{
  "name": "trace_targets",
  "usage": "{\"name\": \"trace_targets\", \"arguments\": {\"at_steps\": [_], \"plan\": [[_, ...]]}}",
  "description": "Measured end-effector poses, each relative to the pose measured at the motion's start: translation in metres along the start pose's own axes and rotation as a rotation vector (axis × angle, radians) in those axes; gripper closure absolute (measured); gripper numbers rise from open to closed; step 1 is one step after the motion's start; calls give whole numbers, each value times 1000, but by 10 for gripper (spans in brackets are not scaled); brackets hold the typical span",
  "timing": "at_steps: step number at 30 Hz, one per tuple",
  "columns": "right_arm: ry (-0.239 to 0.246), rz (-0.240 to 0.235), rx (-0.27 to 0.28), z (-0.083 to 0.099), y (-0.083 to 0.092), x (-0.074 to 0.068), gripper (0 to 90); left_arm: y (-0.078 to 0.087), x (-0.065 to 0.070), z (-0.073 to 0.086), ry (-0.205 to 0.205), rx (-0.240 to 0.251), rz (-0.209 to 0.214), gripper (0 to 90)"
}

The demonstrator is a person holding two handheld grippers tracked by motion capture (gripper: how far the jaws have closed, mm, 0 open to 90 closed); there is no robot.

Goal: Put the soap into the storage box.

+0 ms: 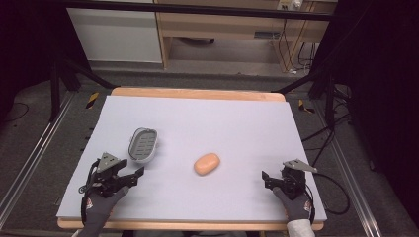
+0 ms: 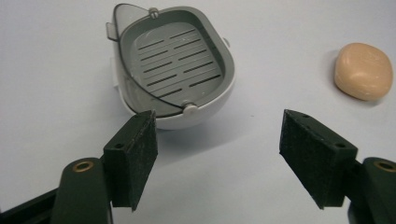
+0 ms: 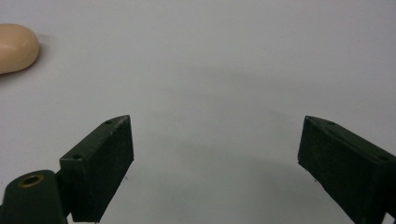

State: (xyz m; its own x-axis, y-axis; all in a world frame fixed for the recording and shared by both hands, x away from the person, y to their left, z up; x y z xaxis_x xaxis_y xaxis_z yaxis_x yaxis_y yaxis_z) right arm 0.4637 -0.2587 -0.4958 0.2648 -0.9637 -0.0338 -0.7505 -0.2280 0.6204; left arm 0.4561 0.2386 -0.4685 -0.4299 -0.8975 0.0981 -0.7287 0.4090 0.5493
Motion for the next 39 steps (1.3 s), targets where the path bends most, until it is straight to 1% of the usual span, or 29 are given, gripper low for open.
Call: {"name": "trace_targets", "arguments": {"at_steps": [2,3,7,14,16,20,27,30,33,36,39], "plan": [[-5,0,-2,0,0,0,106,0,2,0,-4,-2,4,273],[-2,1,3,0,1,0,104,-1,5,-1,-9,-2,6,273],[1,10,12,-1,2,-1,104,-2,11,-2,-28,-4,13,273],[0,20,18,-2,2,-1,99,-4,19,-6,-37,3,28,275],[-8,20,17,-2,2,0,98,-5,23,-9,-41,6,36,275],[-10,24,21,-2,3,0,95,-5,27,-12,-46,13,47,276],[-4,28,29,-3,3,0,86,-9,37,-22,-73,20,62,276],[-8,30,32,-4,3,0,81,-11,41,-28,-68,25,71,281],[-9,34,33,-4,3,0,77,-14,44,-34,-80,27,75,282],[-6,44,36,-4,3,1,73,-17,48,-39,-83,33,80,281],[-9,43,35,-4,3,1,73,-20,51,-44,-82,39,87,281]]}}
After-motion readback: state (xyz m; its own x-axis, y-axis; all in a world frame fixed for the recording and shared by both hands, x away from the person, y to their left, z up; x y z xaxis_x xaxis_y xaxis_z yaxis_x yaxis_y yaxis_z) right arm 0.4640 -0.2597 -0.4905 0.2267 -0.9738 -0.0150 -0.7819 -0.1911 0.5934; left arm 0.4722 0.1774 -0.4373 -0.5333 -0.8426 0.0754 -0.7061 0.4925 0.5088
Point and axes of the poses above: each handheld gripper's, and its own axes: y roughly backward along the jaws, z roughly out of its underside, x roughly to its right, the point moved 4 cm from there along -y, roughly forward along the jaws, and after that the axes turned 1 degree about y, right-handed, at the moved point
